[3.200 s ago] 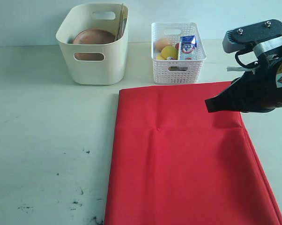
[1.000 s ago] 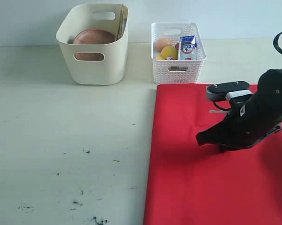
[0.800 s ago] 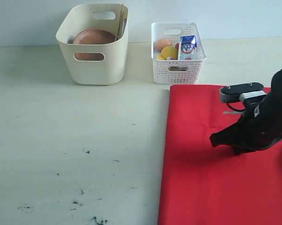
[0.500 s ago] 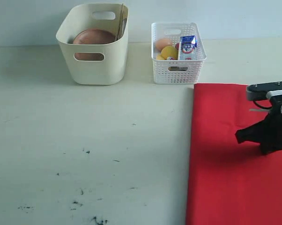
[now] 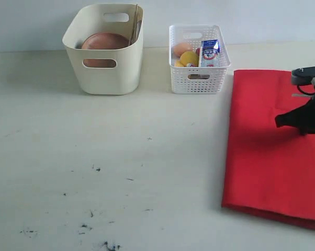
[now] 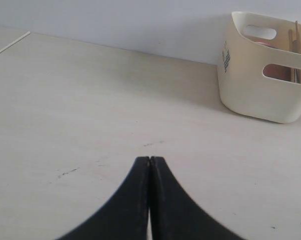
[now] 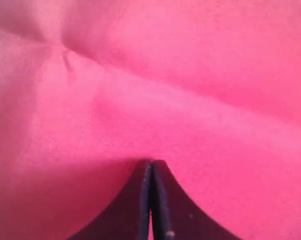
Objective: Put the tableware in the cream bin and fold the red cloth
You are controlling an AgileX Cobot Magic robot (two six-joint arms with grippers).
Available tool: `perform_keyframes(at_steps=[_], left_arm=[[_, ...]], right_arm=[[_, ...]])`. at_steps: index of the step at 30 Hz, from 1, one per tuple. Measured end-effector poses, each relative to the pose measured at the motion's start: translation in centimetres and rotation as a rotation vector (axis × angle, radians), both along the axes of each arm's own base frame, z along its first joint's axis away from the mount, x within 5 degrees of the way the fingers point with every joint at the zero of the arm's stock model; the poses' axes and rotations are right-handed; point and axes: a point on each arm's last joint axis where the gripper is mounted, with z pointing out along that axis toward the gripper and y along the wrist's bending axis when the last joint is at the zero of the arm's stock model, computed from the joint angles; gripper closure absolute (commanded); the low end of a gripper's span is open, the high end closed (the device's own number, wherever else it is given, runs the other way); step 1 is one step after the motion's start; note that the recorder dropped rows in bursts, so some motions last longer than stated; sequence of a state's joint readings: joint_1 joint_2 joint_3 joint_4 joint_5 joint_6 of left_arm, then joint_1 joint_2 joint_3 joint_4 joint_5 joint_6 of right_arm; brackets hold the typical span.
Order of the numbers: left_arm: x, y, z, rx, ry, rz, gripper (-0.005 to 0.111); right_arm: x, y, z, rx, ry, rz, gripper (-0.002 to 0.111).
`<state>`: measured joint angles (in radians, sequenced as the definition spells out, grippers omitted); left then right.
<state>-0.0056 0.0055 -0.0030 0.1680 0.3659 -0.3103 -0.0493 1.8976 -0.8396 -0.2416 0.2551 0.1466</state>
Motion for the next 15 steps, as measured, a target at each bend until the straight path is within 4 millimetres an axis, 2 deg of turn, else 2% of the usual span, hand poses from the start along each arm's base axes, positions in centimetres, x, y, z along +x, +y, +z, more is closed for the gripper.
perform_keyframes(at_steps=[7,15], left_arm=[[0.0,0.0,0.0,0.0,0.0,0.0,0.107],[0.0,0.0,0.0,0.0,0.0,0.0,0.107]], right_arm=[[6.0,-0.4,-0.7,-0.045,-0.081,0.058,0.108],[11.9,-0.8,-1.4,-0.075,-0.162,0.078,0.108]])
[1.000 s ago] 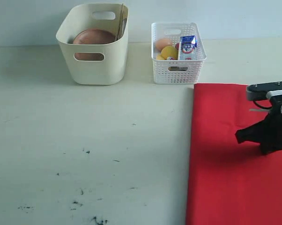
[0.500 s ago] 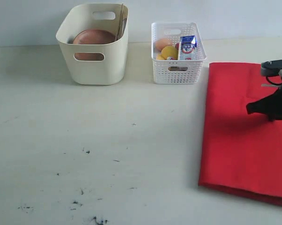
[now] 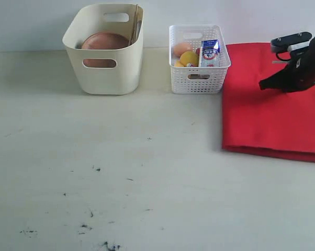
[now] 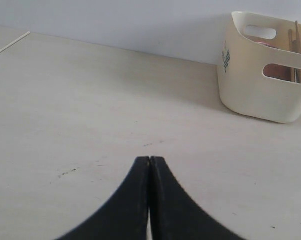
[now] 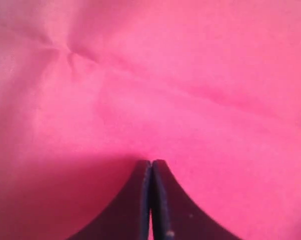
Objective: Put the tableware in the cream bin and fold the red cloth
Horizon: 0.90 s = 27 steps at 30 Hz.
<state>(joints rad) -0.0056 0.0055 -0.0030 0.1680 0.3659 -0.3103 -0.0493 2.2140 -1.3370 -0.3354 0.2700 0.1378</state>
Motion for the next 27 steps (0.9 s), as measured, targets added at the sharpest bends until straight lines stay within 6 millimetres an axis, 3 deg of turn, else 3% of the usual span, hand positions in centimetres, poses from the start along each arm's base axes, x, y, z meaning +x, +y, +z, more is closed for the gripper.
perform_keyframes(at_steps=[6,11,18,22,27], left_arm=[[0.0,0.0,0.0,0.0,0.0,0.0,0.107],[0.0,0.0,0.0,0.0,0.0,0.0,0.107],[0.0,0.0,0.0,0.0,0.0,0.0,0.107],[0.0,0.0,0.0,0.0,0.0,0.0,0.107],[0.0,0.0,0.0,0.0,0.0,0.0,0.107]], right_arm=[[3.5,-0.2,0.1,-0.018,-0.037,0.022,0.108],[4.9,0.1,0.1,0.014,-0.027,0.038,0.108],[5.9,2.7,-0.3,0.066,-0.031,0.069,0.108],[6.0,6.0,-0.4,0.076,-0.041,0.132,0.108],[5.9,7.3,-0.8,0.105,-0.042,0.134,0.108]])
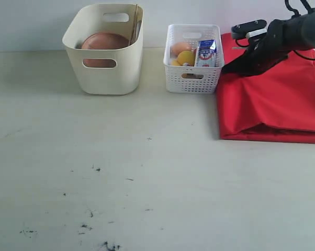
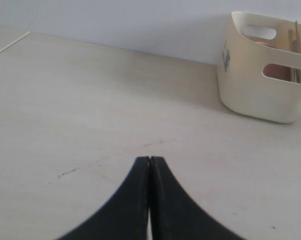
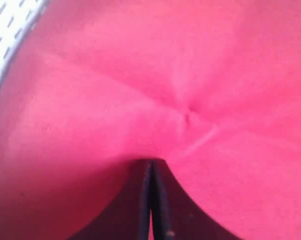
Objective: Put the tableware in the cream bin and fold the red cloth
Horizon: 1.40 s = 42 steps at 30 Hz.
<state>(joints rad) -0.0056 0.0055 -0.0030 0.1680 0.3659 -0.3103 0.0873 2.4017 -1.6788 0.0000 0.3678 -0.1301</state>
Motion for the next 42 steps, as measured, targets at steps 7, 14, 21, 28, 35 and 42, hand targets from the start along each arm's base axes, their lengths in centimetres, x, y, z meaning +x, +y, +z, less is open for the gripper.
perform_keyframes(at_steps=[7,14,21,28,35,42], left_arm=[[0.0,0.0,0.0,0.0,0.0,0.0,0.107],[0.0,0.0,0.0,0.0,0.0,0.0,0.107],[0.0,0.0,0.0,0.0,0.0,0.0,0.107],[0.0,0.0,0.0,0.0,0.0,0.0,0.107],[0.0,0.0,0.0,0.0,0.0,0.0,0.107],[0.0,0.0,0.0,0.0,0.0,0.0,0.107]], right_arm=[[0.1,-0.5,1.6,0.05,0.052,-0.071,0.108],[-0.3,-4.9,3.8,0.077,0.091,-0.176,0.108],[-0.4,-9.6,2.9,0.091,0.083,-0.28,0.108],[0.2,-10.1,1.3,0.098,0.052,-0.296,0.108],[0.8,-9.8,0.5,0.119,0.019,-0.305,0.108],[1.4,-7.2,-0.1,0.131,-0.012,-0.263,0.108]])
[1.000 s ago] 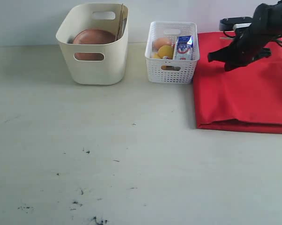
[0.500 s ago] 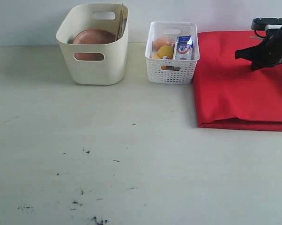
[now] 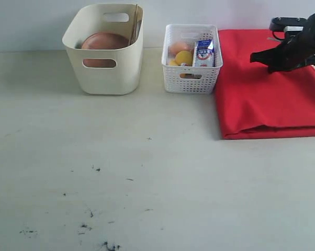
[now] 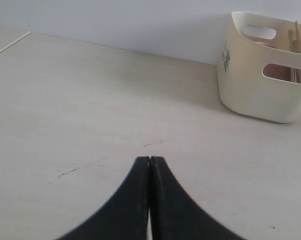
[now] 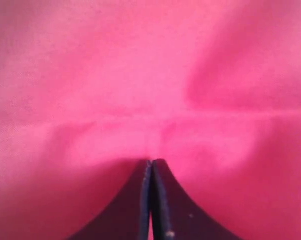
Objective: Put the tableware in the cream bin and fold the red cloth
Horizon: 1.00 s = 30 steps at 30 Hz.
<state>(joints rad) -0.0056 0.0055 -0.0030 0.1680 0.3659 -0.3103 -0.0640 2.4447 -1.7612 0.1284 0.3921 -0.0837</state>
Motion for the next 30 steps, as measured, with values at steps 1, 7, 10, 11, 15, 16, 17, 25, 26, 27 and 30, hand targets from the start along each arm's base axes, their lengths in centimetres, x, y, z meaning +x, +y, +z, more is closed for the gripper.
perform_keyframes(at_steps=[1,7,10,11,15,16,17,25,26,27,30], left_arm=[[0.0,0.0,0.0,0.0,0.0,0.0,0.107],[0.0,0.0,0.0,0.0,0.0,0.0,0.107],[0.0,0.0,0.0,0.0,0.0,0.0,0.107],[0.0,0.0,0.0,0.0,0.0,0.0,0.107],[0.0,0.0,0.0,0.002,0.0,-0.001,0.107],[0.0,0.0,0.0,0.002,0.0,-0.001,0.107],[0.0,0.0,0.0,0.002,0.0,-0.001,0.107],[0.0,0.0,0.0,0.002,0.0,-0.001,0.107],[0.0,0.0,0.0,0.002,0.0,-0.001,0.107],[0.0,0.0,0.0,0.002,0.0,-0.001,0.107],[0.0,0.0,0.0,0.002,0.0,-0.001,0.107]], right_arm=[[0.0,0.5,-0.1,0.0,-0.001,0.009,0.108],[0.2,2.7,-0.2,0.034,-0.009,0.015,0.108],[0.2,2.7,-0.2,0.048,-0.009,0.003,0.108],[0.2,2.7,-0.2,0.05,-0.009,0.001,0.108],[0.2,2.6,-0.2,0.054,-0.007,-0.006,0.108],[0.2,2.5,-0.1,0.056,-0.008,-0.014,0.108],[0.2,2.3,-0.1,0.056,-0.005,-0.017,0.108],[-0.1,0.6,0.1,0.07,0.024,-0.067,0.108],[-0.1,0.4,0.2,0.074,0.025,-0.076,0.108],[-0.1,0.5,0.4,0.074,0.025,-0.076,0.108],[-0.3,0.3,1.1,0.068,0.03,-0.072,0.108]])
